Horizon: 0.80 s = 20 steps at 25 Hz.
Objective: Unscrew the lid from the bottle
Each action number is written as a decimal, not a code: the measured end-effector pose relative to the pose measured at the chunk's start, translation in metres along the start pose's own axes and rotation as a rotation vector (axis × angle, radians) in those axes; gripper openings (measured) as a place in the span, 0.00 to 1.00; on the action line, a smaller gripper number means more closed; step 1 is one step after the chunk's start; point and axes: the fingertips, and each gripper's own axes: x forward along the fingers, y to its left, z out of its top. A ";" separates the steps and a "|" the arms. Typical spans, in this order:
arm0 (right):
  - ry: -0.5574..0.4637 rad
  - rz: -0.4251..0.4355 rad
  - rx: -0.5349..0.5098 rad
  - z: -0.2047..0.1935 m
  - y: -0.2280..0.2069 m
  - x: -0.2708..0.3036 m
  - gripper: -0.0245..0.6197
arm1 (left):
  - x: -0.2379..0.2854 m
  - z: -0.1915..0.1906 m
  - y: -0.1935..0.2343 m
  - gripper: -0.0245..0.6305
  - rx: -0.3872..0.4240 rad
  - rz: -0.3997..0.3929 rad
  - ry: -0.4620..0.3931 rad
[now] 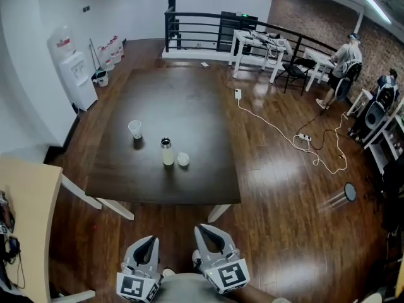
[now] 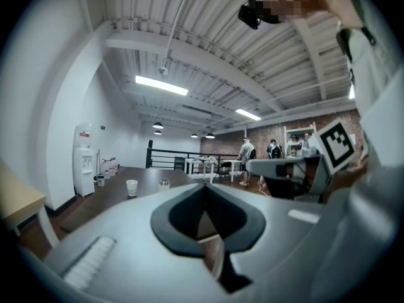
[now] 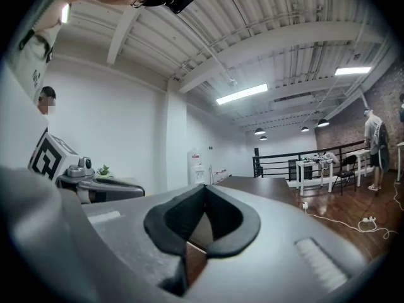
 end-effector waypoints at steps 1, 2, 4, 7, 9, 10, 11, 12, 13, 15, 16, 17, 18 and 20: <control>0.007 -0.007 -0.003 0.000 0.008 -0.004 0.04 | -0.009 -0.004 0.001 0.04 -0.005 -0.003 0.004; 0.021 -0.017 -0.008 -0.001 0.016 -0.008 0.04 | -0.017 -0.007 0.001 0.04 -0.017 -0.008 0.006; 0.055 -0.041 -0.007 -0.007 0.028 -0.019 0.04 | -0.031 -0.015 0.000 0.04 -0.047 -0.024 0.009; 0.069 -0.068 0.018 -0.013 0.042 -0.027 0.04 | -0.040 -0.023 0.002 0.04 -0.073 -0.053 0.011; 0.078 -0.073 0.019 -0.018 0.046 -0.032 0.04 | -0.041 -0.026 0.003 0.04 -0.084 -0.064 0.006; 0.086 -0.075 0.020 -0.022 0.046 -0.034 0.04 | -0.041 -0.028 0.002 0.04 -0.091 -0.067 0.004; 0.095 -0.077 0.025 -0.026 0.045 -0.036 0.04 | -0.041 -0.030 0.001 0.04 -0.098 -0.069 0.005; 0.102 -0.077 0.035 -0.030 0.044 -0.038 0.04 | -0.040 -0.032 0.001 0.04 -0.109 -0.069 0.007; 0.105 -0.076 0.046 -0.033 0.041 -0.039 0.04 | -0.038 -0.034 0.002 0.04 -0.121 -0.070 0.007; 0.099 -0.066 0.060 -0.037 0.035 -0.039 0.04 | -0.030 -0.037 0.001 0.04 -0.134 -0.075 0.002; 0.092 -0.058 0.059 -0.038 0.032 -0.039 0.04 | -0.025 -0.039 0.001 0.04 -0.129 -0.080 0.001; 0.086 -0.053 0.053 -0.039 0.028 -0.037 0.04 | -0.018 -0.042 0.002 0.04 -0.118 -0.083 0.003; 0.083 -0.052 0.046 -0.040 0.023 -0.034 0.04 | -0.008 -0.044 0.005 0.04 -0.109 -0.078 0.009; 0.084 -0.062 0.045 -0.045 0.010 -0.023 0.04 | 0.012 -0.046 0.017 0.04 -0.110 -0.047 0.023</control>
